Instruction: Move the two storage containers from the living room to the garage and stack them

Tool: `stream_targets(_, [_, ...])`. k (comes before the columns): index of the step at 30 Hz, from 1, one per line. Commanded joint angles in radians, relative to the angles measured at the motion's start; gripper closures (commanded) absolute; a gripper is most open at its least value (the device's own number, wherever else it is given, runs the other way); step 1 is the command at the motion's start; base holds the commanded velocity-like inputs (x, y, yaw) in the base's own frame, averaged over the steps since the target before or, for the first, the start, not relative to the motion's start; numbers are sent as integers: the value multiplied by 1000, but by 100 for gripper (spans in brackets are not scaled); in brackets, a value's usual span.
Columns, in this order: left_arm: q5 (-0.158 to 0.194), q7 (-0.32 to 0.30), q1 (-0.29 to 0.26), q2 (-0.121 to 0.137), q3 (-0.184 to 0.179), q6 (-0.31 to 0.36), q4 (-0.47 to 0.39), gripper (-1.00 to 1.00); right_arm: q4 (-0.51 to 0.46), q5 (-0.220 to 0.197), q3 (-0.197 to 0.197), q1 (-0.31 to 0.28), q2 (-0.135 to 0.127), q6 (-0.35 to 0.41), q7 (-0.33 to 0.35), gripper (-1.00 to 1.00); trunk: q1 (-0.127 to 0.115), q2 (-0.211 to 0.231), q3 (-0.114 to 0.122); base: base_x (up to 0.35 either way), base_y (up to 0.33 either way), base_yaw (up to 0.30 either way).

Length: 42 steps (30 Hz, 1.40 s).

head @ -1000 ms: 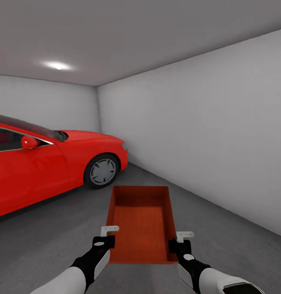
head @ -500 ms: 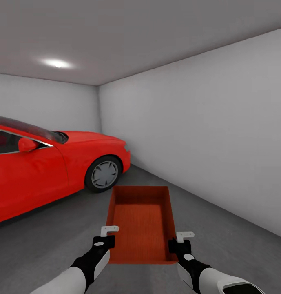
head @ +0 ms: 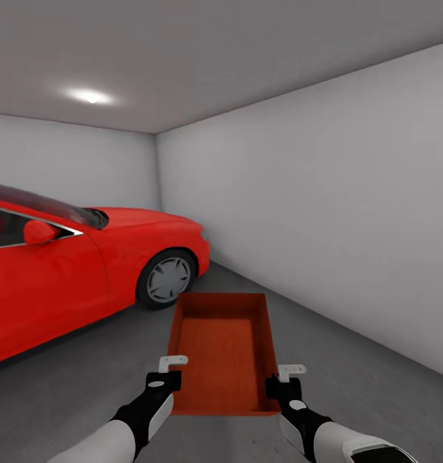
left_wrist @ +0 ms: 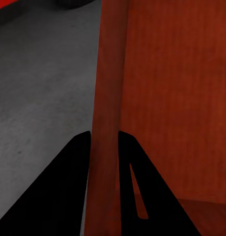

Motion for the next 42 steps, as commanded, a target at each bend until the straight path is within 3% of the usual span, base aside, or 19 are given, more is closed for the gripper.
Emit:
stream_targets(1, [-12, 14, -1, 1, 78, -29, -5, 100, 1, 13, -57, 0, 1, 1, 7, 100, 1, -1, -2, 305, 205, 0])
stream_targets(8, [-12, 14, -1, 1, 78, -29, -5, 100, 1, 13, -57, 0, 1, 1, 7, 100, 1, -1, -2, 304, 206, -146])
stream_targets(42, [-12, 14, -1, 1, 79, -29, -5, 100, 1, 13, -57, 0, 1, 1, 7, 100, 1, -1, -2, 304, 206, -289])
